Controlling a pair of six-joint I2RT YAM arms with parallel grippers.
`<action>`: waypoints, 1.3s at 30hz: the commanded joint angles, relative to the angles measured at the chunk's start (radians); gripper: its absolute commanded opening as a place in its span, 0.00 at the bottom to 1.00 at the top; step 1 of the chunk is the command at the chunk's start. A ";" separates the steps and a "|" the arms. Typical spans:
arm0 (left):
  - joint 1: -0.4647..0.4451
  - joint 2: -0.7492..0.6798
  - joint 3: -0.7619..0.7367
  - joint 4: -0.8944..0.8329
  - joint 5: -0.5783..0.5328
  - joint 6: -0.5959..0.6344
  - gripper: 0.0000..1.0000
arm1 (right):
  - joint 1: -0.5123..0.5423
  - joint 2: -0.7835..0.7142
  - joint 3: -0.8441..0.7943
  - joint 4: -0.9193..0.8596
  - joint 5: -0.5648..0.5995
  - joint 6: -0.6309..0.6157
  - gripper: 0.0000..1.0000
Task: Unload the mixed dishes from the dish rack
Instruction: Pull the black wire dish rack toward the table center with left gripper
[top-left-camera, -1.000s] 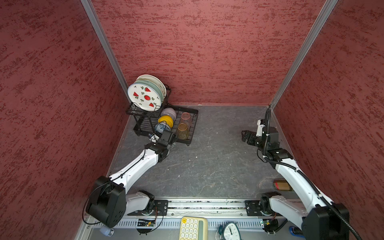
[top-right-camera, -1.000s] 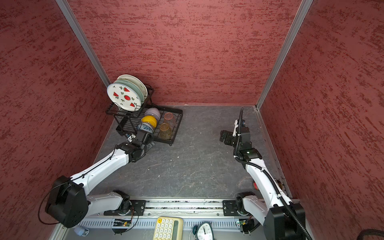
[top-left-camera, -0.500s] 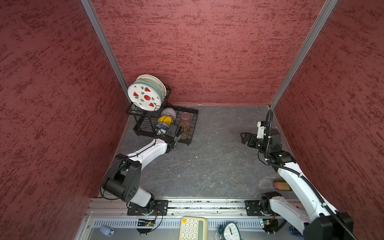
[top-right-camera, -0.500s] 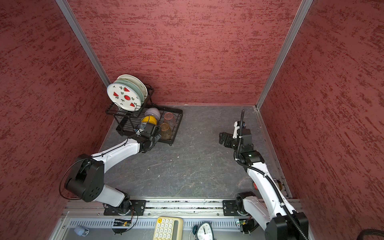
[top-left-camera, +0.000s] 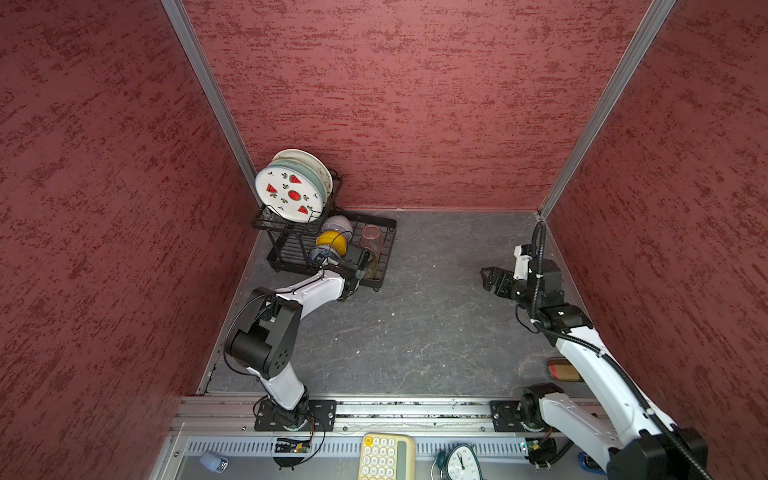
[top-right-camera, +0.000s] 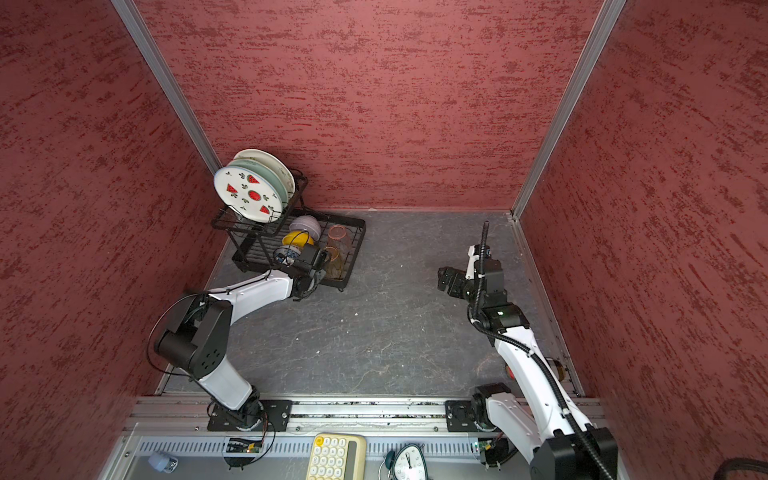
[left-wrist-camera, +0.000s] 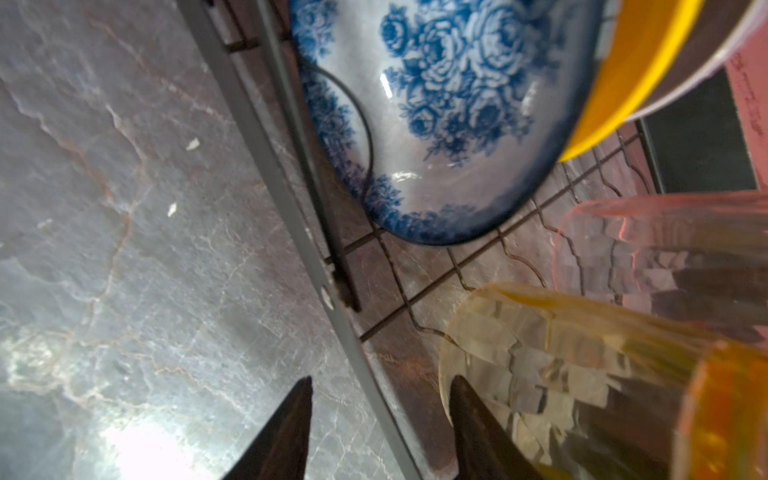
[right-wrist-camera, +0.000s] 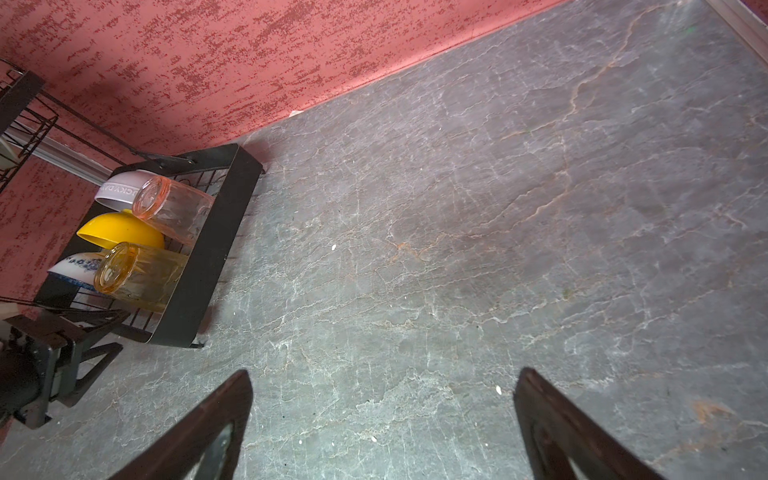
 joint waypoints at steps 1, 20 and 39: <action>0.006 0.020 0.013 0.022 -0.023 -0.009 0.51 | 0.008 -0.005 -0.011 -0.006 -0.002 0.011 0.99; 0.010 0.064 -0.086 0.085 0.069 0.068 0.34 | 0.007 -0.016 -0.031 -0.006 0.029 0.029 0.99; -0.040 0.113 -0.087 0.047 0.179 0.279 0.00 | 0.007 -0.073 -0.087 -0.025 0.030 0.057 0.99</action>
